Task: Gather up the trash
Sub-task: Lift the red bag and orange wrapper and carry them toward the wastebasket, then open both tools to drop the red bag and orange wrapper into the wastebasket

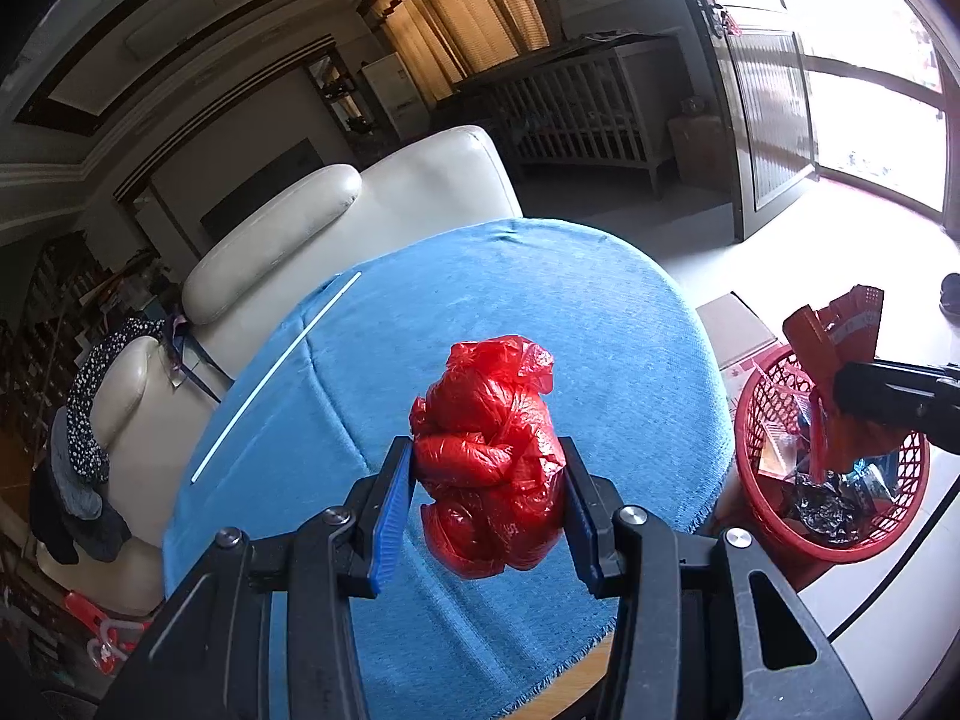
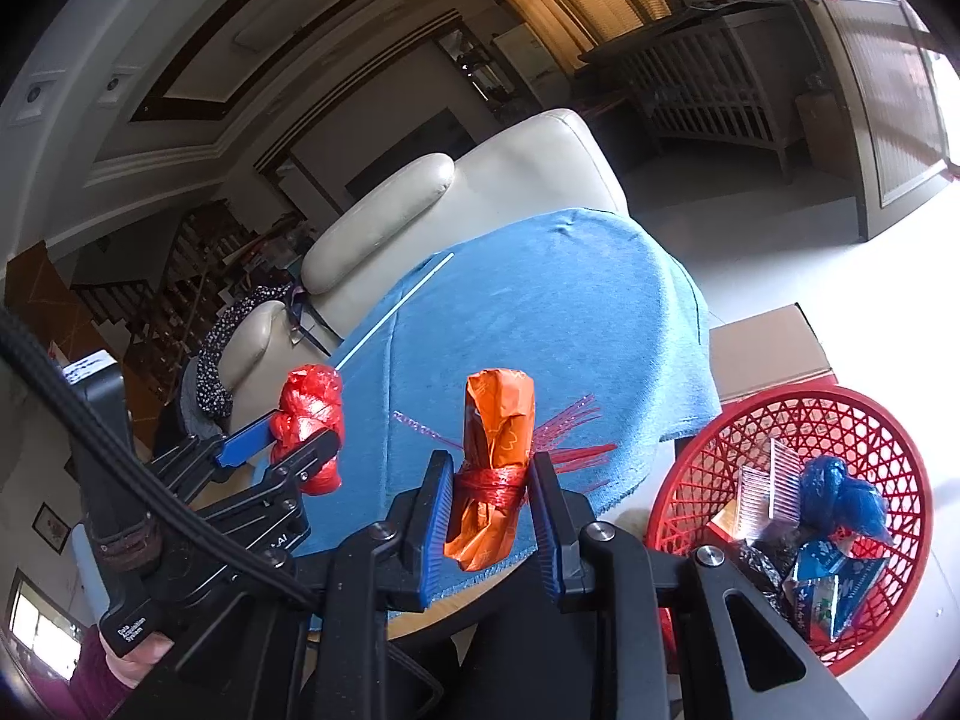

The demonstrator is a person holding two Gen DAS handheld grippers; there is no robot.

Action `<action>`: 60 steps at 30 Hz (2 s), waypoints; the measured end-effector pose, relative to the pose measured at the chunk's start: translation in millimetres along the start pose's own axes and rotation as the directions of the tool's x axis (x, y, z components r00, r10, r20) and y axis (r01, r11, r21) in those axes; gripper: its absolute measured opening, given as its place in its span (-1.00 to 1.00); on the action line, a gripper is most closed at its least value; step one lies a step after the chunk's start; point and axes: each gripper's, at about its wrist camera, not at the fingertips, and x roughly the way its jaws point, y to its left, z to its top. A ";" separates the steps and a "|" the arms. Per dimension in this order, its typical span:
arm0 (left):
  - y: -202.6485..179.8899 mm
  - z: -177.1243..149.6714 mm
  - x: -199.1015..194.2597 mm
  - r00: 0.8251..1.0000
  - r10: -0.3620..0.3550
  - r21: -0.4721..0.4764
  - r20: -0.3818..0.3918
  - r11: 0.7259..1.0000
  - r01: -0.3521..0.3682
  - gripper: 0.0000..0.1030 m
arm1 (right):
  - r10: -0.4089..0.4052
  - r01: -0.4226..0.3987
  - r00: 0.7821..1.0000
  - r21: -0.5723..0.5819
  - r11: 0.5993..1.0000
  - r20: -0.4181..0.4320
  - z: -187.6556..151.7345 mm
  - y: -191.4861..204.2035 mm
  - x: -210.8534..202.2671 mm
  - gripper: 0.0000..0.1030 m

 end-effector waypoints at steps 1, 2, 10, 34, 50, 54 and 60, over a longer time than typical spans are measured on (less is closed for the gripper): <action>-1.1 0.4 0.1 1.000 -0.001 0.003 0.000 1.000 0.001 -0.07 | -0.003 0.003 1.000 0.004 1.000 0.002 0.1 -0.9 -0.9 -0.46; -2.7 0.9 0.1 1.000 -0.004 0.007 0.001 1.000 0.004 -0.07 | -0.005 0.005 1.000 0.006 1.000 0.003 -0.1 -2.4 -1.3 -0.46; -17.0 4.6 2.7 1.000 -0.021 0.043 -0.006 0.999 0.022 -0.07 | -0.017 0.017 1.000 0.033 0.999 0.008 -0.3 -14.7 -5.0 -0.46; -99.1 29.8 9.7 0.983 -0.181 0.208 -0.042 0.960 0.186 -0.07 | -0.108 0.102 0.993 0.151 0.983 0.036 -5.5 -78.9 -33.8 -0.46; -165.6 43.5 45.7 0.794 -0.547 0.148 -0.265 0.790 0.595 -0.01 | -0.286 0.278 0.958 0.332 0.901 -0.026 -28.4 -169.4 -43.5 -0.45; -177.4 39.1 50.7 0.775 -0.570 0.147 -0.273 0.771 0.619 0.09 | -0.299 0.304 0.952 0.369 0.878 -0.073 -38.9 -188.5 -36.3 -0.42; -164.0 35.7 51.8 0.763 -0.592 0.120 -0.259 0.764 0.634 0.26 | -0.315 0.338 0.941 0.404 0.850 -0.124 -42.9 -204.8 -25.2 -0.39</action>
